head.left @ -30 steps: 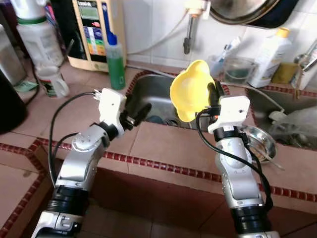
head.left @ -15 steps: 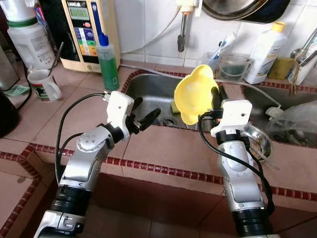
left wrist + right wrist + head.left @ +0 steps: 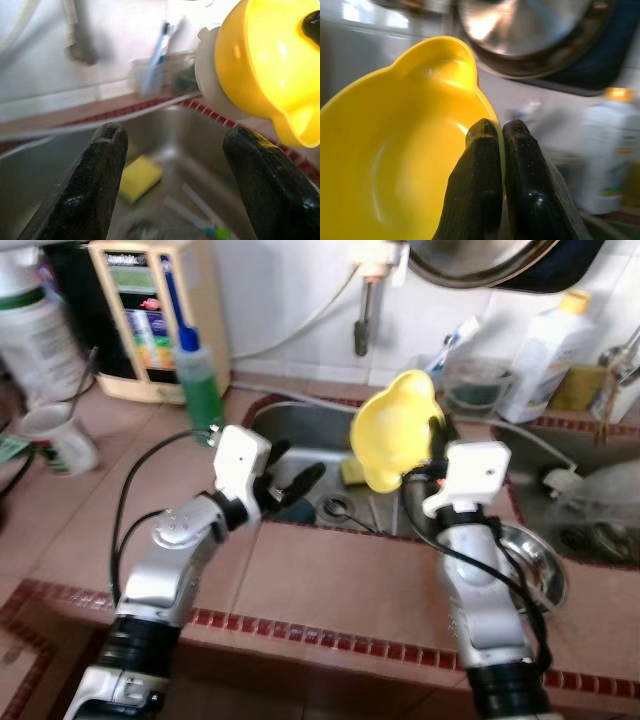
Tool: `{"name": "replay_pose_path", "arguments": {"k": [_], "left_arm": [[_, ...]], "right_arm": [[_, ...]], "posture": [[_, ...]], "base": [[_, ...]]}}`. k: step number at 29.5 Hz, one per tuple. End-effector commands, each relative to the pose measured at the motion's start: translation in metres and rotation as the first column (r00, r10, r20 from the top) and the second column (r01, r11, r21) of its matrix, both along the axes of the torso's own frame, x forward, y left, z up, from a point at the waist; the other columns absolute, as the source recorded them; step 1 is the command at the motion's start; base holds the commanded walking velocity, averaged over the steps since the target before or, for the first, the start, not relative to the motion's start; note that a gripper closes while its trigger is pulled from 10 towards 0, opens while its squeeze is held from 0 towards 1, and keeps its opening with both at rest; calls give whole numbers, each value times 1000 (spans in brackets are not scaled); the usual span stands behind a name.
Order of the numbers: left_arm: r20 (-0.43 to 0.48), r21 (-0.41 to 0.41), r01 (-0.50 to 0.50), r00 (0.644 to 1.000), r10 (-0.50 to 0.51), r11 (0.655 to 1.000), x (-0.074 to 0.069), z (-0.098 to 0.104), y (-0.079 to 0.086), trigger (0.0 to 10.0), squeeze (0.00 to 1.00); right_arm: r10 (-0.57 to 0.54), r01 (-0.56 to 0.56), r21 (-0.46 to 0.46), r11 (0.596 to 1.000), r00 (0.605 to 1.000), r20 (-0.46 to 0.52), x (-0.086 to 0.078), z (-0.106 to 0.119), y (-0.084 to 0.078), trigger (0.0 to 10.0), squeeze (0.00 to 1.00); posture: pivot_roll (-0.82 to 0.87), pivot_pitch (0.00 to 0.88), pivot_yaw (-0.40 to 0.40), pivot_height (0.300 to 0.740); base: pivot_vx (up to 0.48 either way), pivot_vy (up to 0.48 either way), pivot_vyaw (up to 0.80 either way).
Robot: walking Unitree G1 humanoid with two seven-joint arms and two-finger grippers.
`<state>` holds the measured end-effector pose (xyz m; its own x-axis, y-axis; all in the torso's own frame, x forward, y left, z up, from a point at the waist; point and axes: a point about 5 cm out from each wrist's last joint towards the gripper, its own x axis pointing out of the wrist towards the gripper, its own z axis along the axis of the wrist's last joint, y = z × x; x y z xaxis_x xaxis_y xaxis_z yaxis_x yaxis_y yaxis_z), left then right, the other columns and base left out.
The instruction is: Kitchen organization
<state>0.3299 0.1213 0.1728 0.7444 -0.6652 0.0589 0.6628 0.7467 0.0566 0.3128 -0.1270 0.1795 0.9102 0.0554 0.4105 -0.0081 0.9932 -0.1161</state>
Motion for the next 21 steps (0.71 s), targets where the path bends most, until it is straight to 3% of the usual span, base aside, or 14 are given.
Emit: {"name": "replay_pose_path", "arguments": {"k": [1,8,17,21], "left_arm": [[7,-4,37,999,-37,999,-2,2,-10,10000,0],[4,-3,58,998,-58,998,-5,2,-11,10000,0],[-1,51,108,994,-108,993,-14,-4,-16,10000,0],[-37,60,138,990,-136,989,-20,-8,-21,10000,0]], "right_arm": [[-27,27,-3,1000,999,18,-1,5,-8,10000,0],[-57,57,-3,998,998,-26,2,0,-8,10000,0],[-135,186,153,971,946,-295,14,-29,-28,10000,0],[-149,217,139,966,911,-383,17,-39,-43,10000,0]], "posture": [[34,0,7,740],[38,0,5,740],[42,0,1,740],[41,0,1,740]], "base": [[0,0,0],[0,0,0],[0,0,0],[0,0,0]]}}
